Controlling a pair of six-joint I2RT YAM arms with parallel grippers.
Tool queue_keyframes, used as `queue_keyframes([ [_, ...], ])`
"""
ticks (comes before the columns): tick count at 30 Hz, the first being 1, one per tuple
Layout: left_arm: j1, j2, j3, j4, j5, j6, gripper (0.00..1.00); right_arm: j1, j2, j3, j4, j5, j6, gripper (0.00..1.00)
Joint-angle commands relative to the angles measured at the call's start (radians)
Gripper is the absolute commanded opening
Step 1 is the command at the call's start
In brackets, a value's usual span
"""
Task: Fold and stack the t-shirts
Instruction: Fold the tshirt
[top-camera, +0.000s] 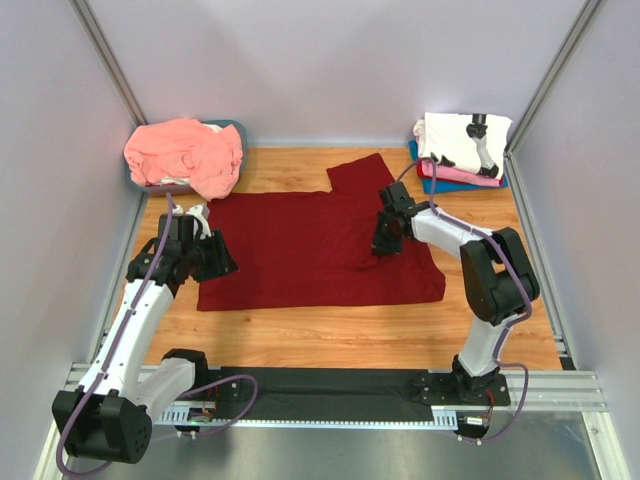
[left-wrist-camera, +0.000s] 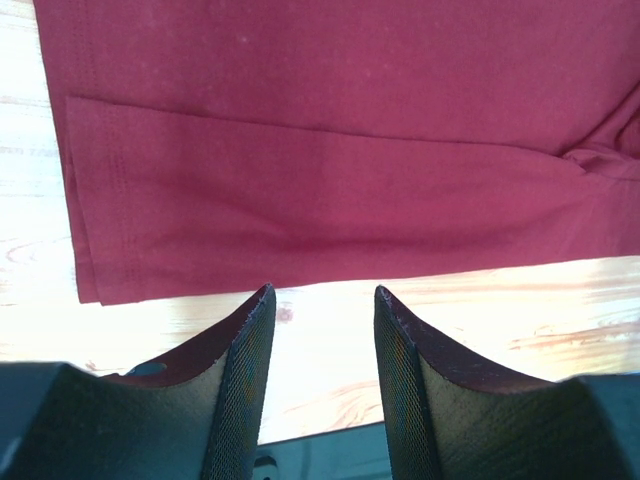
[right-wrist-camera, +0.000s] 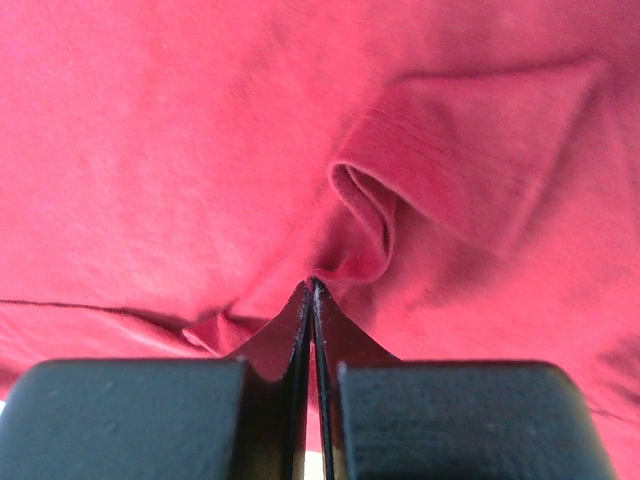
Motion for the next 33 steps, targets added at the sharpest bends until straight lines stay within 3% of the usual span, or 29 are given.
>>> queue_keyframes([
  [1,-0.003,-0.011,-0.003,0.021,0.009,0.02,0.51,0.017,0.042,0.078,-0.006,-0.015,0.006,0.0],
  [10,-0.003,-0.011,-0.005,0.019,0.005,0.018,0.51,0.018,0.252,0.381,-0.129,-0.014,-0.029,0.01],
  [12,-0.003,-0.01,-0.005,0.019,0.003,0.018,0.51,0.018,0.289,0.432,-0.182,-0.001,-0.041,0.12],
  [13,-0.003,-0.01,-0.005,0.018,0.003,0.017,0.51,0.02,0.315,0.473,-0.201,0.008,-0.044,0.29],
  [16,-0.003,-0.002,-0.005,0.018,0.003,0.02,0.51,0.018,0.334,0.516,-0.247,0.041,-0.051,0.53],
  [20,-0.003,0.003,-0.003,0.015,-0.003,0.017,0.51,0.017,0.294,0.572,-0.288,0.115,-0.078,0.56],
  [26,-0.004,0.024,0.001,0.002,-0.021,0.005,0.51,0.017,0.086,0.472,-0.298,0.247,-0.123,0.57],
  [33,-0.113,0.033,0.012,-0.074,-0.161,-0.074,0.59,0.003,-0.256,0.097,-0.302,0.339,-0.101,0.63],
])
